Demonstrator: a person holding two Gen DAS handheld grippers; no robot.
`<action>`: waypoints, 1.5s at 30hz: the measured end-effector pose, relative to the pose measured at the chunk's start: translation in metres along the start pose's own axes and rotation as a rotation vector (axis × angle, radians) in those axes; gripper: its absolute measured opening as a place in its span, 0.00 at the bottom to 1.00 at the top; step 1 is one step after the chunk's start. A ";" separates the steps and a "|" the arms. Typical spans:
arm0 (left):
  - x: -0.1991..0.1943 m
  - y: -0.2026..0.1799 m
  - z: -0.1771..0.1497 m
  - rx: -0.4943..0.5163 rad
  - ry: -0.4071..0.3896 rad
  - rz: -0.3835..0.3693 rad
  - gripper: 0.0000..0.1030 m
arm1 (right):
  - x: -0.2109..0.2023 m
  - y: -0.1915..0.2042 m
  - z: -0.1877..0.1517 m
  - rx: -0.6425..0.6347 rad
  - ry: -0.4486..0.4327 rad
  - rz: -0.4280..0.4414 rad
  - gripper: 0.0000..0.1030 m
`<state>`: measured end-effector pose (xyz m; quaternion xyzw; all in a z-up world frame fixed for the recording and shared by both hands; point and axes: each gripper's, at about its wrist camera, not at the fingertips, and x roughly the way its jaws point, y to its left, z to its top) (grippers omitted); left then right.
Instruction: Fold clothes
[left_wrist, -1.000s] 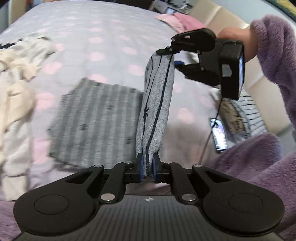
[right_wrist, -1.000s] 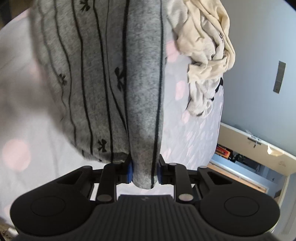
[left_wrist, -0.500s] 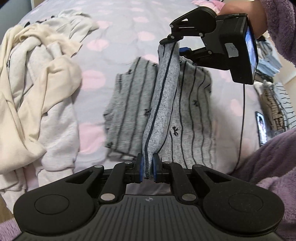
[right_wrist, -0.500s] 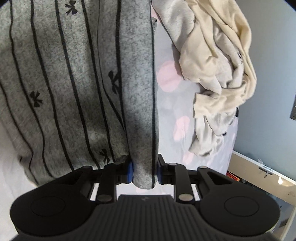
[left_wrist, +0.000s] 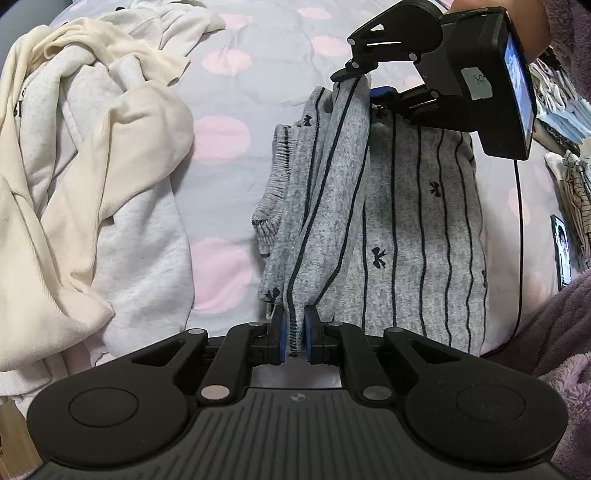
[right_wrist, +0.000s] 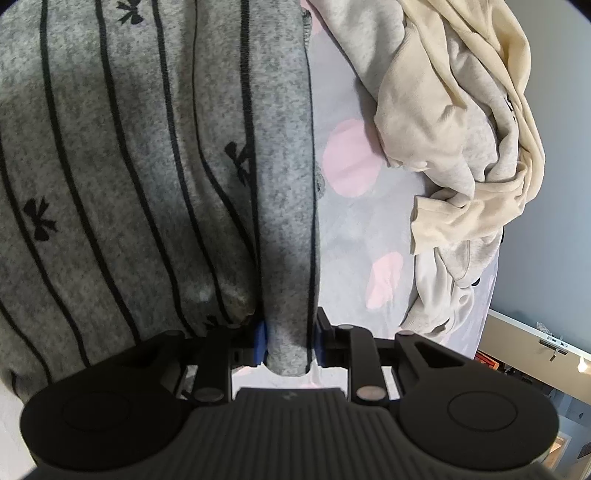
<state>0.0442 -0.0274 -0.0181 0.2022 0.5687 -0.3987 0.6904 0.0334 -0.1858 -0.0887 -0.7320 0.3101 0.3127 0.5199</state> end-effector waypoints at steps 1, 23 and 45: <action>0.000 0.001 -0.001 -0.003 -0.002 -0.001 0.08 | 0.000 0.000 0.000 0.004 0.001 -0.003 0.27; -0.048 -0.021 0.000 0.054 -0.171 0.100 0.11 | -0.099 0.017 -0.028 0.495 0.046 -0.129 0.40; 0.029 -0.052 0.083 0.134 -0.217 0.068 0.11 | -0.107 0.119 -0.080 1.319 0.051 -0.197 0.24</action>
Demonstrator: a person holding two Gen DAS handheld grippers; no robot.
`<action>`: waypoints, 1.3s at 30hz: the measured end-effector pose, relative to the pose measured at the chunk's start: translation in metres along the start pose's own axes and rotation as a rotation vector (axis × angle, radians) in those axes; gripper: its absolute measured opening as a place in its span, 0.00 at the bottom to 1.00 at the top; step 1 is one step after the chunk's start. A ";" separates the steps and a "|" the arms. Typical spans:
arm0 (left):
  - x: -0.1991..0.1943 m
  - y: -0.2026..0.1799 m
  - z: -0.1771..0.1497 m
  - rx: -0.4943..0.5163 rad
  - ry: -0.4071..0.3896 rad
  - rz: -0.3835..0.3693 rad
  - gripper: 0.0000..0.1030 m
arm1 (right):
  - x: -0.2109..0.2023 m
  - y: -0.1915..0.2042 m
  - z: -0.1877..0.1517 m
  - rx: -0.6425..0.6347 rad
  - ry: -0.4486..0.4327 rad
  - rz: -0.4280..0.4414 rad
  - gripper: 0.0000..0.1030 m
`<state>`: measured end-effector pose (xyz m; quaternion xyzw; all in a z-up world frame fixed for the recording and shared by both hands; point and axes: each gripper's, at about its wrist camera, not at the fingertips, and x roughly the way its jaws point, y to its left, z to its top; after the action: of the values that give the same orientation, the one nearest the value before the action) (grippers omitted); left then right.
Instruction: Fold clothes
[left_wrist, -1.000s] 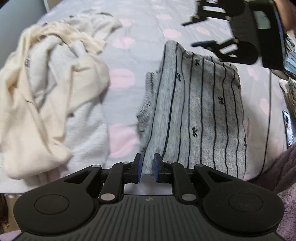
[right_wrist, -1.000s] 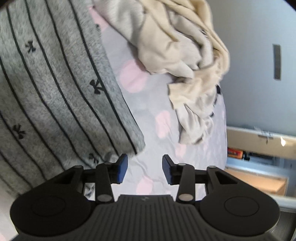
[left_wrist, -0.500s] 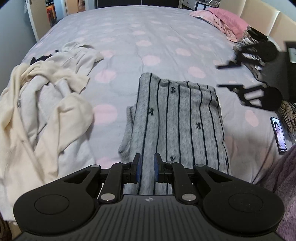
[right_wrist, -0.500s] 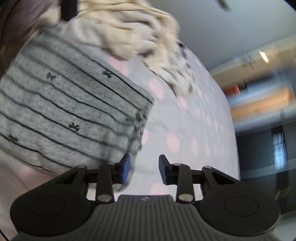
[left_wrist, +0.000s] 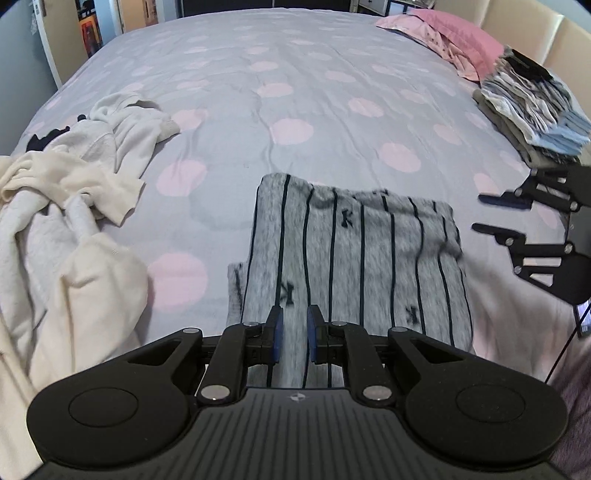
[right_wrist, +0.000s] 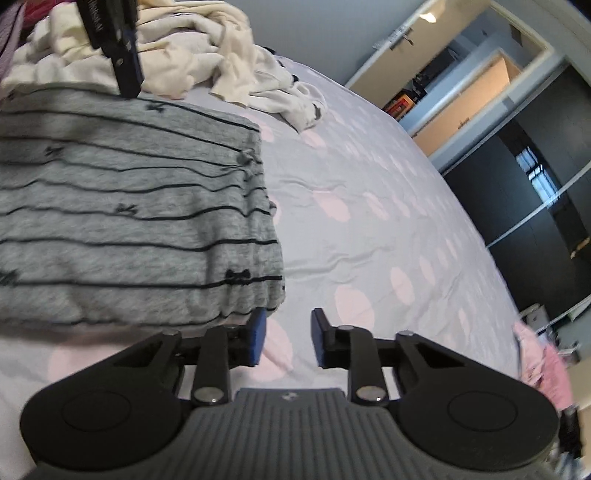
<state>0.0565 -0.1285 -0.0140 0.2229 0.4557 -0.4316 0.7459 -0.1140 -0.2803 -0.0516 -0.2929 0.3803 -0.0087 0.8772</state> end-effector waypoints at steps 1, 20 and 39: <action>0.005 0.001 0.003 -0.006 0.003 -0.001 0.11 | 0.006 -0.004 0.000 0.034 -0.006 0.014 0.24; 0.044 0.036 0.019 -0.138 0.001 0.092 0.12 | 0.079 -0.034 -0.008 0.394 0.152 0.100 0.12; -0.021 0.035 -0.090 -0.353 -0.072 0.133 0.40 | -0.019 0.012 -0.016 0.830 0.100 0.304 0.72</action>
<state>0.0382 -0.0357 -0.0414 0.1026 0.4816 -0.3025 0.8161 -0.1408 -0.2737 -0.0540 0.1443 0.4252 -0.0459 0.8923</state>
